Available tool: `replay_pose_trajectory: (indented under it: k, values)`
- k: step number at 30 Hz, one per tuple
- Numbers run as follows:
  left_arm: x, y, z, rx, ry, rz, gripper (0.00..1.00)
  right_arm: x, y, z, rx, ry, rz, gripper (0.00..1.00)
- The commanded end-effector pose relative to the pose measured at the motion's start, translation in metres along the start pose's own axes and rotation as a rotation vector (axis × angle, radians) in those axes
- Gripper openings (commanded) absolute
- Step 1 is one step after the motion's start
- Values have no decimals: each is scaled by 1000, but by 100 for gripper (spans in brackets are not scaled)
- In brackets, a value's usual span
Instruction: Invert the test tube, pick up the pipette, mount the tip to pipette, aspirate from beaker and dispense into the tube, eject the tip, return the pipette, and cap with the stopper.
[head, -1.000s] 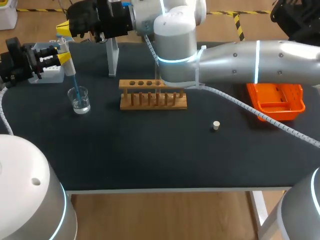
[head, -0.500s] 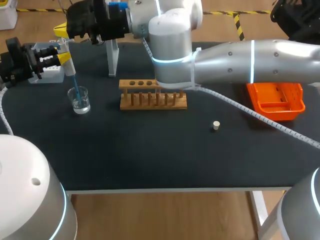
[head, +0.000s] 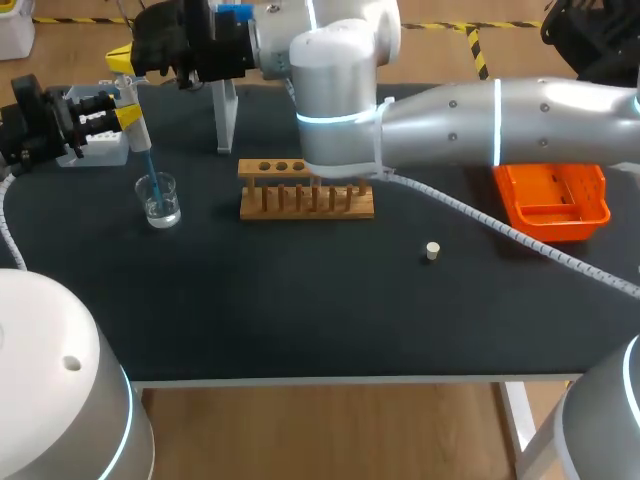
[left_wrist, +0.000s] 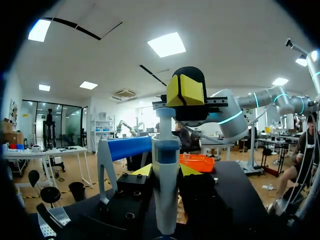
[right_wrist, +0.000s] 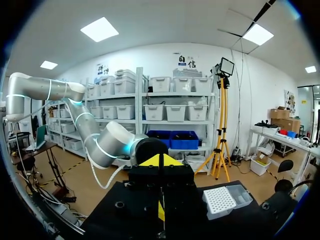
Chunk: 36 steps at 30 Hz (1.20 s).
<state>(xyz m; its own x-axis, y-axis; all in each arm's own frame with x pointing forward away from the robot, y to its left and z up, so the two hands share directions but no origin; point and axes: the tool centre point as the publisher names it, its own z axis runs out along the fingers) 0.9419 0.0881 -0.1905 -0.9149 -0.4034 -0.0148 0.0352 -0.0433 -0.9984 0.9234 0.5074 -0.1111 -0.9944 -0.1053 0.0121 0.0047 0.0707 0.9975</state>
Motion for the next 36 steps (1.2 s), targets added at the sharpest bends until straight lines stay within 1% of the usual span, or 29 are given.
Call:
replay_pose_trajectory:
  k: [1,25,36]
  values:
    - [0,0,0,-1,1,0,0,-6,-1,5,-2,-1,-1,0]
    - [0,0,0,-1,1,0,0,-19,-4,11,0,-15,3,0]
    - [0,0,0,-1,1,0,0,-21,-12,13,4,-16,16,0]
